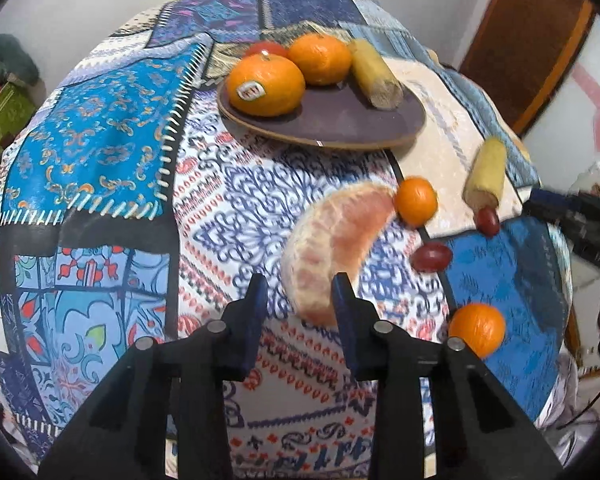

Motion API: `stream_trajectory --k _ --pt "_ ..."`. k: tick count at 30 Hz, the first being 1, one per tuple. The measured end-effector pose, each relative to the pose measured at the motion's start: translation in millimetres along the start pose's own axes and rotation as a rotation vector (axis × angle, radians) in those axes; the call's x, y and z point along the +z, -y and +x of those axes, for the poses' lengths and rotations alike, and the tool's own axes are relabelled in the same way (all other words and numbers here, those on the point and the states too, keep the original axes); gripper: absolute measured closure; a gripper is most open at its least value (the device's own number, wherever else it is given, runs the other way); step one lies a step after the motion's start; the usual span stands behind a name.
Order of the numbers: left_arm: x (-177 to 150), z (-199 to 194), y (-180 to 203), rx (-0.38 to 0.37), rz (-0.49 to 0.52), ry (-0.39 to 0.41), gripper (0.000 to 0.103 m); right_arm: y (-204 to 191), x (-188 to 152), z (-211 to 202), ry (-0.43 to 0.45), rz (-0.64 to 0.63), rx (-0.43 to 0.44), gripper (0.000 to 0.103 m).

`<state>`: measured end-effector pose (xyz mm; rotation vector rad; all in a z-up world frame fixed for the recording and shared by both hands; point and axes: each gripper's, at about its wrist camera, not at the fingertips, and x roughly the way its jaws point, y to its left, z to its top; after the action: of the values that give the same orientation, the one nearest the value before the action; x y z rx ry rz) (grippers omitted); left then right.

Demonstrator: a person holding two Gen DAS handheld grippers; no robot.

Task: Organize fruits
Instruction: 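Grasp the yellow cylinder with the right tool while the left tool grasps the grapefruit segment, then lift the yellow cylinder with the right tool while the left tool holds the grapefruit segment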

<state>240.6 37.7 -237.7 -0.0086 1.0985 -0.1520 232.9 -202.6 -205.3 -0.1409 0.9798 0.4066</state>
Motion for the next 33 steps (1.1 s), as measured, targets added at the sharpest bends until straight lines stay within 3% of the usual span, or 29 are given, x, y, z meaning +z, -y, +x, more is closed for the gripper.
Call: stream_trajectory --k 4,6,11,15,20,23,26,29,33 --pt "-2 1 4 0.006 0.028 -0.020 0.061 4 4 -12 0.037 0.026 -0.002 0.072" --pt "3 6 3 0.000 0.019 -0.029 0.046 4 9 -10 0.043 0.034 -0.015 0.066" --pt "11 19 7 0.014 0.052 -0.024 0.045 3 19 11 0.027 0.077 -0.012 0.053" --pt "19 27 12 0.012 0.074 -0.014 0.044 1 25 25 0.029 0.085 -0.060 0.032" --pt "30 40 20 -0.002 0.088 0.003 0.044 9 28 34 0.022 0.152 0.004 0.029" --pt "33 44 21 -0.004 0.082 0.006 0.044 7 30 41 0.012 0.152 0.005 0.020" --pt "33 42 18 -0.021 0.075 0.003 0.045 2 35 52 -0.010 0.125 0.011 0.022" --pt "31 38 12 -0.021 0.051 -0.001 0.052 -2 37 57 -0.022 0.122 0.055 0.033" --pt "24 30 3 0.004 0.016 -0.005 0.056 -11 35 51 -0.017 0.048 0.042 0.053"
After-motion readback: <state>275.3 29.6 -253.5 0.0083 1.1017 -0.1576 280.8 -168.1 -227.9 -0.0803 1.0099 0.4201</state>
